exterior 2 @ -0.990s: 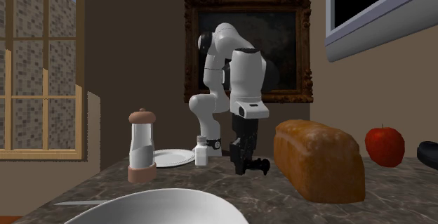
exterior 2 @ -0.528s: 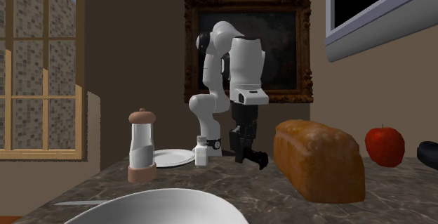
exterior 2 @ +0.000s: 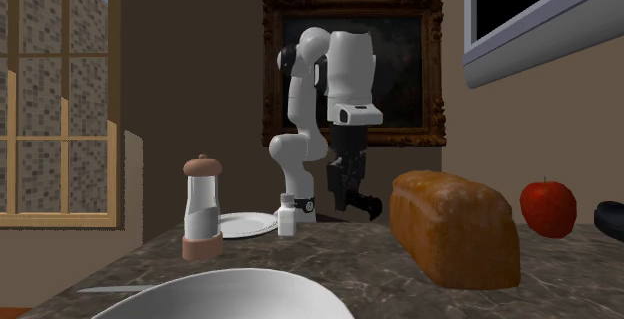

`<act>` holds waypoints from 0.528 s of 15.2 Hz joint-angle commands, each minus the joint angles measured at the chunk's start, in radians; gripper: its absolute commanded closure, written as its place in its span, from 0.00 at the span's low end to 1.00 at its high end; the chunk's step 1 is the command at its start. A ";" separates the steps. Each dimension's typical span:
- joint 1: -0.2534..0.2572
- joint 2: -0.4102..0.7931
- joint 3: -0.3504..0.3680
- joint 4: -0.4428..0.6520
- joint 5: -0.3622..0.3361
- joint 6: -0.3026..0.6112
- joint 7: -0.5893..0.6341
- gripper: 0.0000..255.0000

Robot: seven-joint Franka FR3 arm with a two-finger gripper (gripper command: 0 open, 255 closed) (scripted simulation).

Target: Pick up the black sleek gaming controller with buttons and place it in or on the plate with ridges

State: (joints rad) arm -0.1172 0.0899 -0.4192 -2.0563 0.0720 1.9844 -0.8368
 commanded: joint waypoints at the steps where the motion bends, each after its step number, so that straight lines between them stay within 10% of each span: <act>1: 0.001 -0.012 0.000 0.017 -0.006 -0.027 0.006 1.00; 8: -0.057 -0.130 -0.060 -0.097 -0.079 -0.022 -0.077 1.00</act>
State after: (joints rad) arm -0.1647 -0.0252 -0.4700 -2.1359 0.0034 1.9585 -0.8991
